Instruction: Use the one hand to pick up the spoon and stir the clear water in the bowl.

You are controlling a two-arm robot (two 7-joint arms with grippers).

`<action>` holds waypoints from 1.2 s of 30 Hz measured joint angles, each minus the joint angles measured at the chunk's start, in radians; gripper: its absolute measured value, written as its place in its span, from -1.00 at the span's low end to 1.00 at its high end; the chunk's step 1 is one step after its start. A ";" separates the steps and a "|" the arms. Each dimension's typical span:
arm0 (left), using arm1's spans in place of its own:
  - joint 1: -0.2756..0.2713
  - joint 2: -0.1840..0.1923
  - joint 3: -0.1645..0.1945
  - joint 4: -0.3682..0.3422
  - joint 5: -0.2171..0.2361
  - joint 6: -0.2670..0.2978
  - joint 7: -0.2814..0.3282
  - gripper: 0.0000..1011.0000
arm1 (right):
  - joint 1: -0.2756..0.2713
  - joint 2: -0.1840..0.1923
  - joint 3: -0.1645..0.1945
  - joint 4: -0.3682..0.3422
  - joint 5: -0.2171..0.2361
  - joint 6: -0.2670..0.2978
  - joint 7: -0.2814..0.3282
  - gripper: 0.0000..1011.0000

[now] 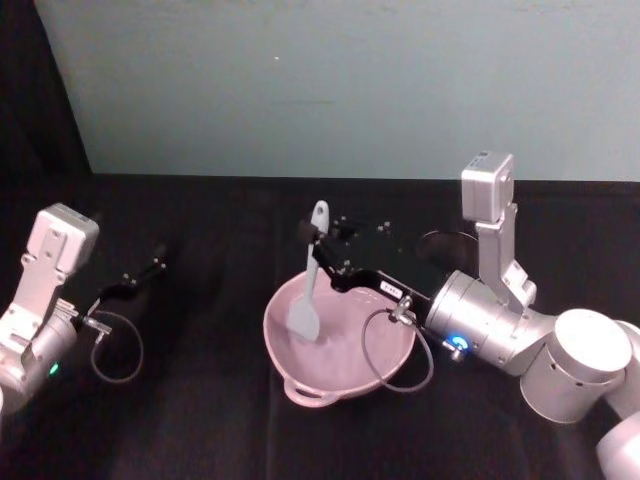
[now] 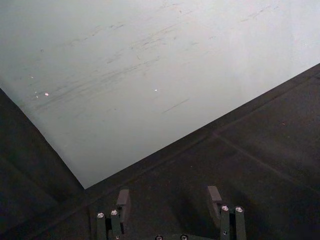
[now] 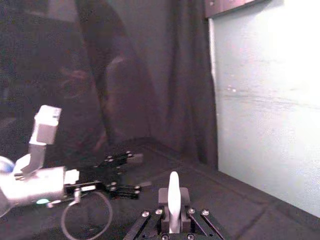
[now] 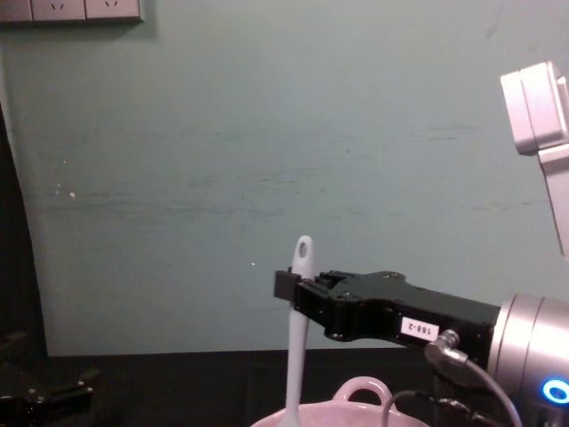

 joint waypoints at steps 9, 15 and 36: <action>0.000 0.000 0.000 0.000 0.000 0.000 0.000 0.99 | 0.008 0.008 0.045 0.039 -0.007 -0.014 -0.048 -0.77; 0.000 0.000 0.000 0.000 0.000 0.000 0.000 0.99 | -0.011 0.027 0.072 0.028 -0.012 -0.015 -0.065 -0.77; 0.000 0.000 0.000 0.000 0.000 0.000 0.000 0.99 | -0.079 0.072 0.037 -0.130 -0.081 0.025 -0.049 -0.77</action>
